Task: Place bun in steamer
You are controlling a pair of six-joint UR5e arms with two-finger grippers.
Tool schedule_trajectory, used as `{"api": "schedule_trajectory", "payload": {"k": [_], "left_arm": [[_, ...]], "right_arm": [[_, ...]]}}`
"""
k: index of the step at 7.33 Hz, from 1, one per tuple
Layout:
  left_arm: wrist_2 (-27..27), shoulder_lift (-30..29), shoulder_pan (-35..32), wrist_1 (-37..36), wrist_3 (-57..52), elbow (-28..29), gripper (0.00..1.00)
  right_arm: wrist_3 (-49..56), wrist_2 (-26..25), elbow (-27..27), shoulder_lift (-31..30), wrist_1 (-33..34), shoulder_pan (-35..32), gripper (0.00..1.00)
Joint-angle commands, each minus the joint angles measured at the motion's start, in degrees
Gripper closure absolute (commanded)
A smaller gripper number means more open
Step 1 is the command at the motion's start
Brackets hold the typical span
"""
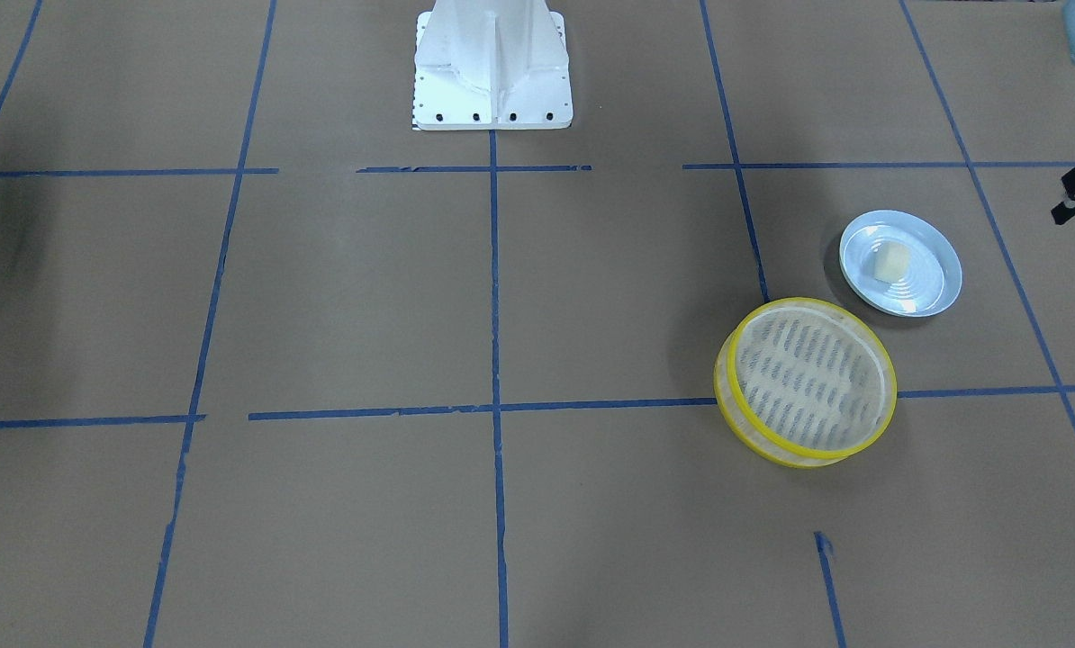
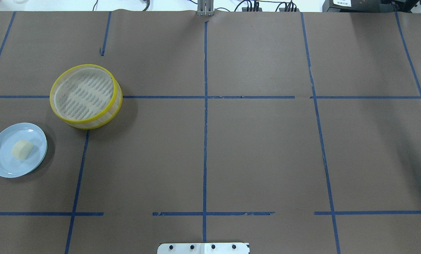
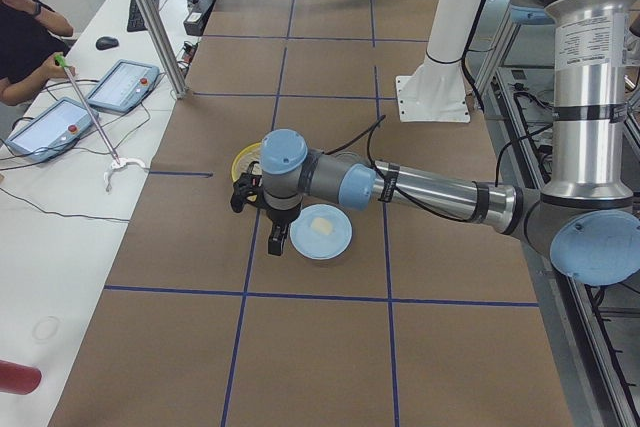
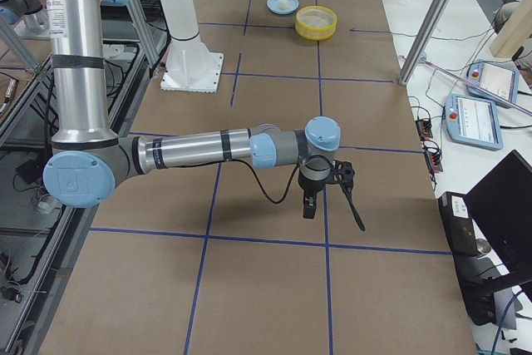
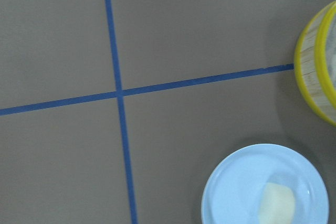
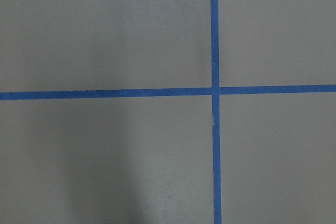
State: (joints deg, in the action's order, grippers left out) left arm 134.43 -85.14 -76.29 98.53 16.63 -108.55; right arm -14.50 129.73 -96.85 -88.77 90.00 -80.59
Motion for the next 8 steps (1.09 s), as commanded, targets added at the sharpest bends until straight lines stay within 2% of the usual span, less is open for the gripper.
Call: {"api": "schedule_trajectory", "payload": {"k": [1, 2, 3, 5, 6, 8], "left_arm": [[-4.2, 0.5, 10.9, 9.2, 17.8, -0.9, 0.00], [-7.0, 0.7, 13.9, 11.1, 21.0, -0.3, 0.00], [-7.4, 0.7, 16.0, 11.2, 21.7, 0.7, 0.00], [-14.1, 0.9, 20.0, 16.4, 25.4, 4.9, 0.00], [-14.2, 1.3, 21.3, 20.6, 26.2, 7.4, 0.00], [-14.2, 5.4, 22.3, 26.1, 26.4, 7.9, 0.00]], "right_arm": [[0.0, 0.0, 0.0, 0.0, 0.0, 0.0, 0.00], [0.0, 0.0, 0.0, 0.0, 0.0, 0.0, 0.00], [0.0, 0.0, 0.0, 0.0, 0.0, 0.1, 0.00], [0.0, 0.0, 0.0, 0.0, 0.0, 0.1, 0.00], [0.0, 0.0, 0.0, 0.0, 0.0, 0.0, 0.00], [0.0, 0.0, 0.0, 0.0, 0.0, 0.0, 0.00]]}}
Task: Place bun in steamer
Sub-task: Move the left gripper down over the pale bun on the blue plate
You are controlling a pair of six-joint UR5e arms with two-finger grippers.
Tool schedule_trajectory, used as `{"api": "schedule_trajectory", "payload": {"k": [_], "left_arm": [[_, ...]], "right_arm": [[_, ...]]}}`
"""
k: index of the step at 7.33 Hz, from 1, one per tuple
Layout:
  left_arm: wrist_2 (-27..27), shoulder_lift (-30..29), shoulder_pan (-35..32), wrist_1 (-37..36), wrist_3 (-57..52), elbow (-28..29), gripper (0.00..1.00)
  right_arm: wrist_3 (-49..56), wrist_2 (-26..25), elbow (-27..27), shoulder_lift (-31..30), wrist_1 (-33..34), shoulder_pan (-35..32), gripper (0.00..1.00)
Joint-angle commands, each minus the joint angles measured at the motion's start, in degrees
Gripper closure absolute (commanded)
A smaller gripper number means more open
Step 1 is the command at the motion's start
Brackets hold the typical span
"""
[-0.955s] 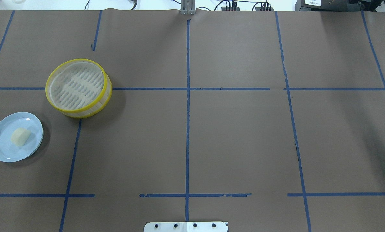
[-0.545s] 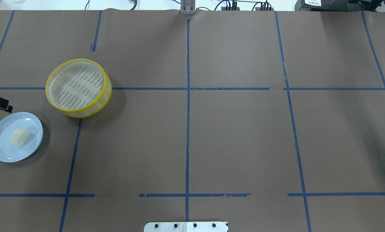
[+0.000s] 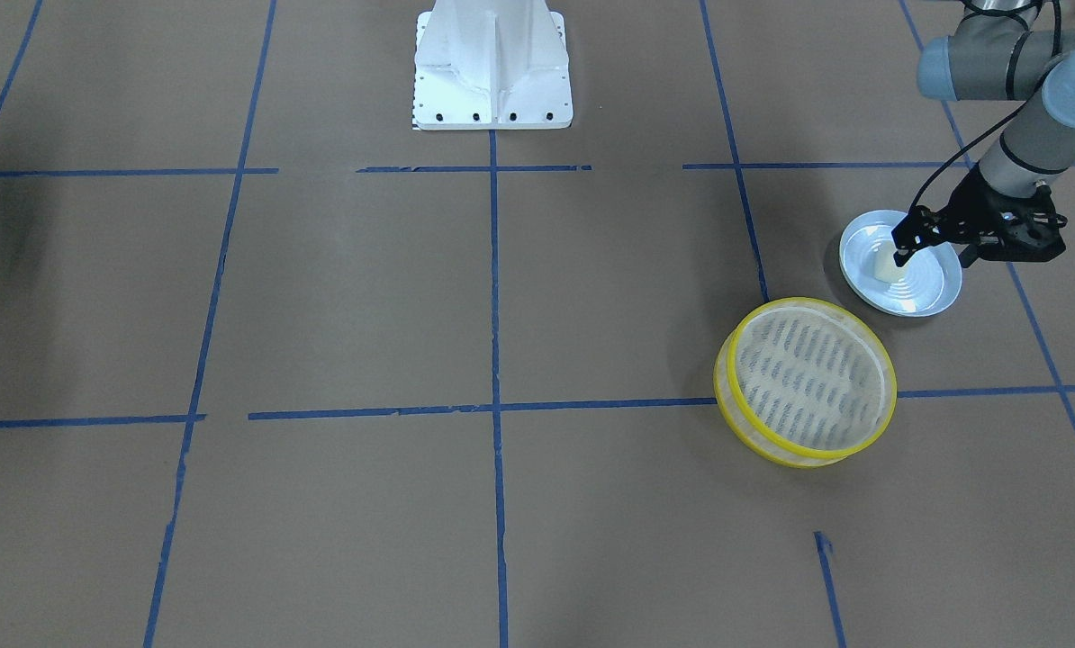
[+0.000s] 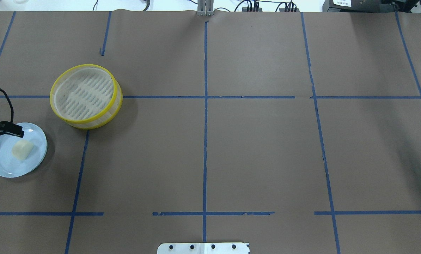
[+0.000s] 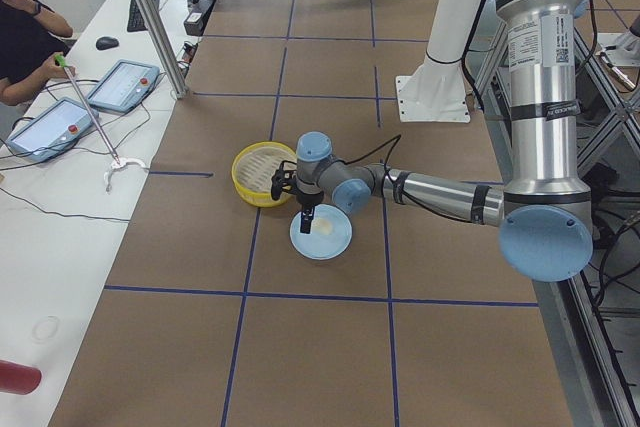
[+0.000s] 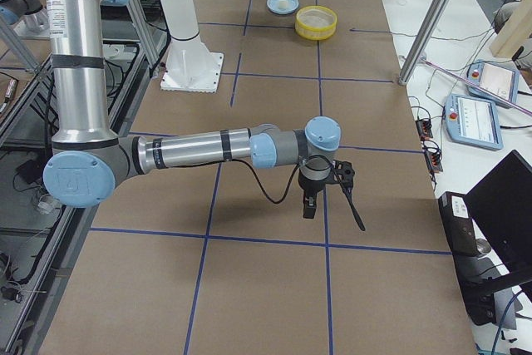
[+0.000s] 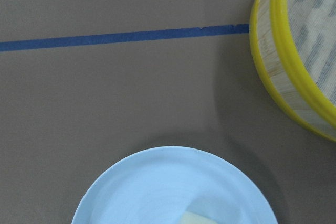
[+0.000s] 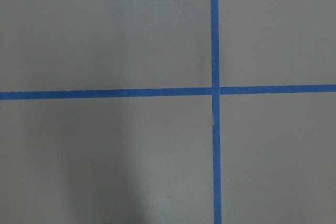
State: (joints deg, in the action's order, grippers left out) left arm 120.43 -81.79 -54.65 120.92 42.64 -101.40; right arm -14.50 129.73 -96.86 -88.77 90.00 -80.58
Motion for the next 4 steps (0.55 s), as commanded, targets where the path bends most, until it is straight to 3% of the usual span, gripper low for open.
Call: {"api": "schedule_trajectory", "payload": {"k": [1, 4], "left_arm": [[-0.1, 2.4, 1.0, 4.4, 0.3, 0.7, 0.00], [-0.1, 2.3, 4.0, 4.5, 3.5, 0.8, 0.00]], "right_arm": [[0.0, 0.0, 0.0, 0.0, 0.0, 0.0, 0.00], [0.0, 0.0, 0.0, 0.0, 0.0, 0.0, 0.00]]}}
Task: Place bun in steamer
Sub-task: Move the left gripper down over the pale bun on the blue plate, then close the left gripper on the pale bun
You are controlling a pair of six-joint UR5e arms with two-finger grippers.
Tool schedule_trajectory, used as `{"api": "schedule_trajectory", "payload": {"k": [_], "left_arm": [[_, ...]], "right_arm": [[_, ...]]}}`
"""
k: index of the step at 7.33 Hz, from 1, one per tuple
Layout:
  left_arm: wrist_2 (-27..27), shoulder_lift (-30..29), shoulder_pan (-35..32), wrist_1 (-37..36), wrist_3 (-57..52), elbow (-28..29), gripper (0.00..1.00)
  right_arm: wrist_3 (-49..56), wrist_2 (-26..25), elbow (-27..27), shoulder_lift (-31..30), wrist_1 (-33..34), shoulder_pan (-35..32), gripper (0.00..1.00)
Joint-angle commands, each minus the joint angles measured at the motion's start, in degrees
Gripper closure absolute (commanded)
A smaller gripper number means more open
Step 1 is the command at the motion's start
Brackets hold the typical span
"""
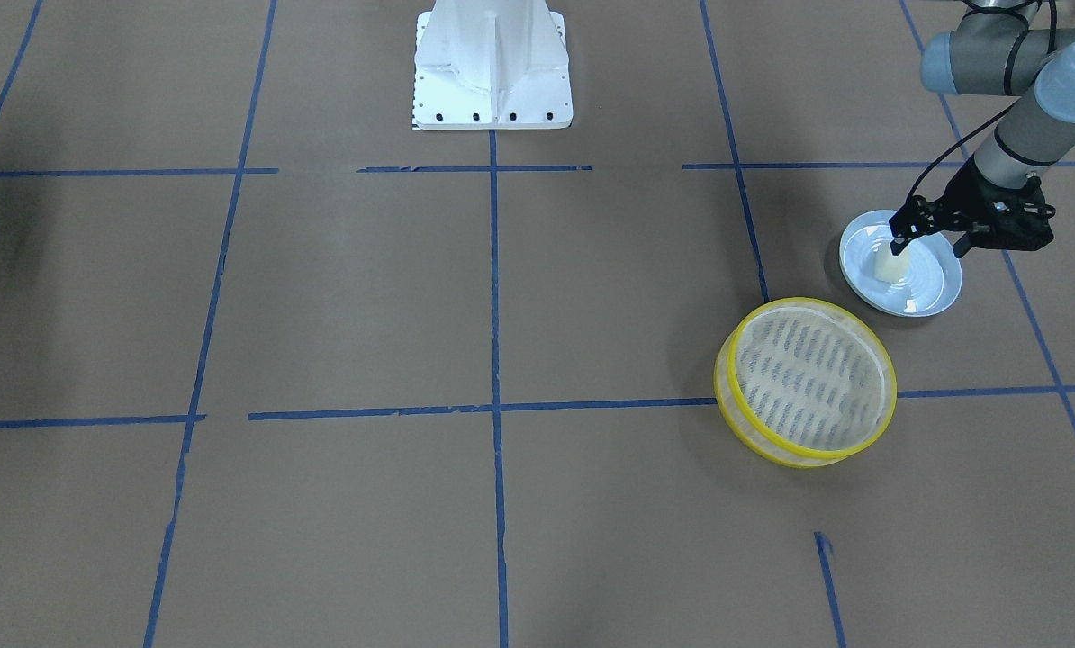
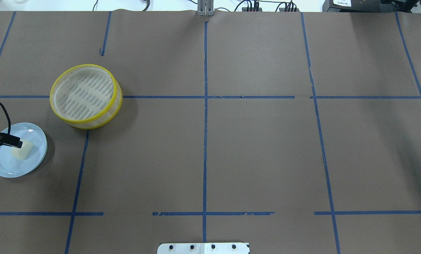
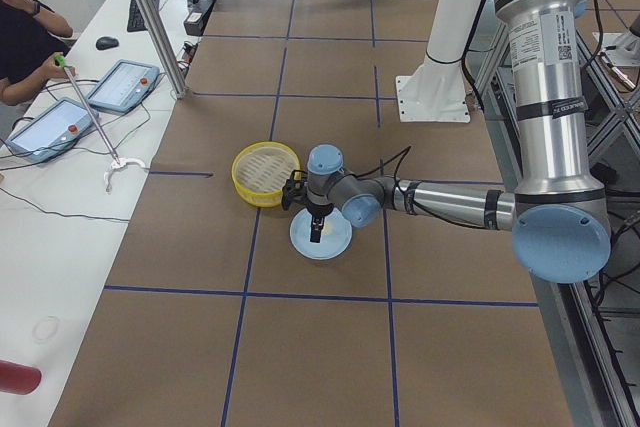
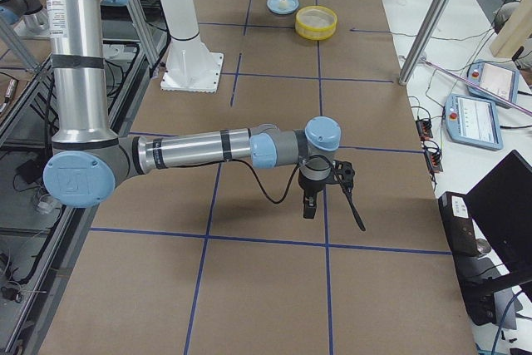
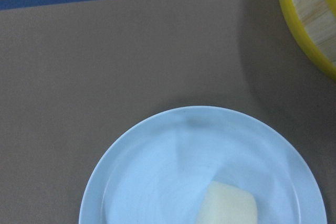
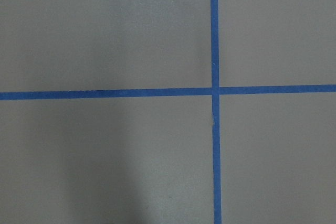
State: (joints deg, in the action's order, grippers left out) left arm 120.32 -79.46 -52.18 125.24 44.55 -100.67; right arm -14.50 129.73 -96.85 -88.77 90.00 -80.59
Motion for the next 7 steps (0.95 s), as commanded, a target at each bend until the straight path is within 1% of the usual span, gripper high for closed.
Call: {"api": "schedule_trajectory", "payload": {"k": [1, 2, 4, 6, 7], "left_arm": [[0.0, -0.2, 2.2, 0.2, 1.9, 0.0, 0.00], [0.0, -0.7, 2.3, 0.2, 1.9, 0.7, 0.00], [-0.1, -3.0, 2.3, 3.1, 1.8, 5.1, 0.00], [0.0, -3.2, 2.3, 4.0, 1.9, 5.4, 0.07], [0.1, -3.2, 2.3, 4.0, 1.6, 5.3, 0.07]], "right_arm": [[0.0, 0.0, 0.0, 0.0, 0.0, 0.0, 0.00], [0.0, 0.0, 0.0, 0.0, 0.0, 0.0, 0.00], [0.0, 0.0, 0.0, 0.0, 0.0, 0.0, 0.00], [0.0, 0.0, 0.0, 0.0, 0.0, 0.0, 0.00], [0.0, 0.0, 0.0, 0.0, 0.0, 0.0, 0.00]]}}
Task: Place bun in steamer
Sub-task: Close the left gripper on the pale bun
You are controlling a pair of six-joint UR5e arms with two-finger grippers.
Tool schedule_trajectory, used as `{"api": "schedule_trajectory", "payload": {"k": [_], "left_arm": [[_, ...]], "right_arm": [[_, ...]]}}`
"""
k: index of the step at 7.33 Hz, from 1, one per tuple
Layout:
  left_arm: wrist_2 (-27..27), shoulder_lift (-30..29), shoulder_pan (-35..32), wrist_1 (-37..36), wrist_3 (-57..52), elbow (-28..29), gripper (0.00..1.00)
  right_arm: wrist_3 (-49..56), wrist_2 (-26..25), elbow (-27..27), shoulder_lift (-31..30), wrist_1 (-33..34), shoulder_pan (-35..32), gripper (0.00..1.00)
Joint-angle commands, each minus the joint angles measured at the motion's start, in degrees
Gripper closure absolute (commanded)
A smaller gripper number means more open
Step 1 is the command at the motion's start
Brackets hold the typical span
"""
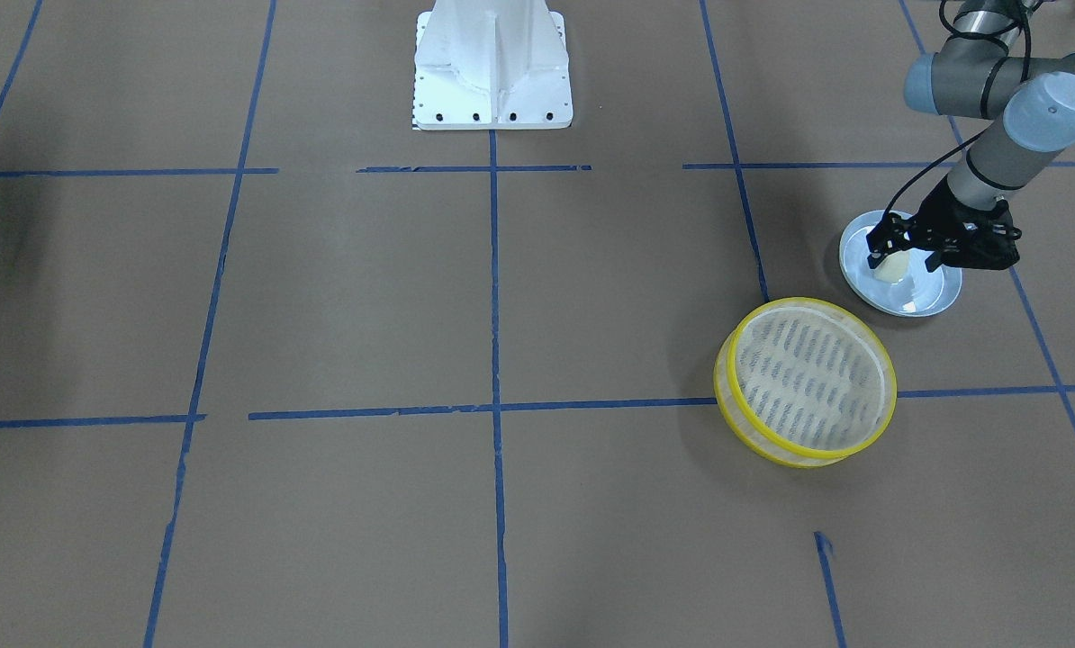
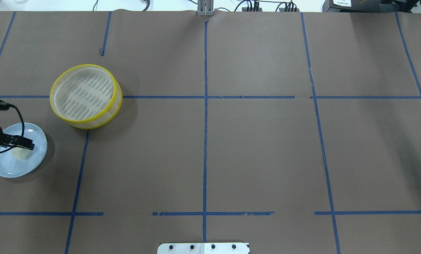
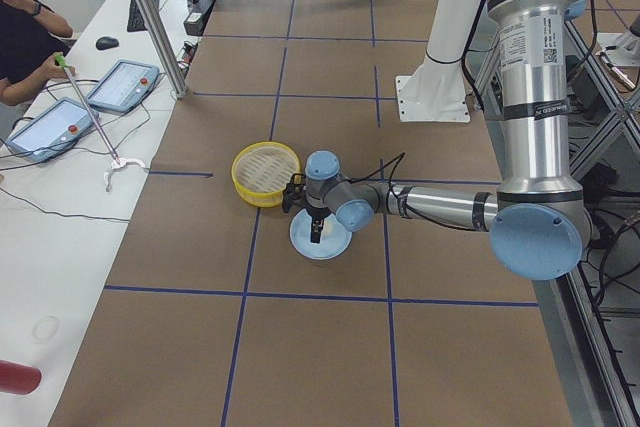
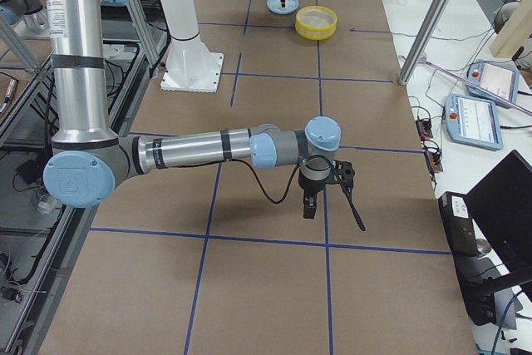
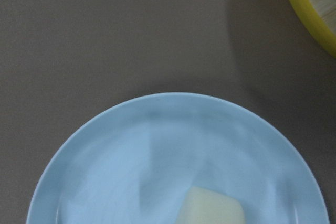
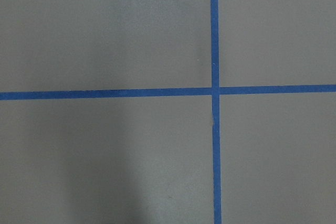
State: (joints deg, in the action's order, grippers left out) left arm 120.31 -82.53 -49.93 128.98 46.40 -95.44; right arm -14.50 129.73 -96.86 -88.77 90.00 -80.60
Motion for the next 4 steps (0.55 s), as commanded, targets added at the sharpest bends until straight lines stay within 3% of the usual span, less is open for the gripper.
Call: {"api": "schedule_trajectory", "payload": {"k": [1, 3, 4], "left_arm": [[0.5, -0.1, 0.1, 0.0, -0.3, -0.2, 0.07], [0.8, 0.3, 0.4, 0.0, -0.3, -0.5, 0.07], [0.8, 0.4, 0.6, 0.0, -0.3, -0.5, 0.15]], "right_arm": [[0.0, 0.0, 0.0, 0.0, 0.0, 0.0, 0.00], [0.0, 0.0, 0.0, 0.0, 0.0, 0.0, 0.00], [0.0, 0.0, 0.0, 0.0, 0.0, 0.0, 0.00]]}}
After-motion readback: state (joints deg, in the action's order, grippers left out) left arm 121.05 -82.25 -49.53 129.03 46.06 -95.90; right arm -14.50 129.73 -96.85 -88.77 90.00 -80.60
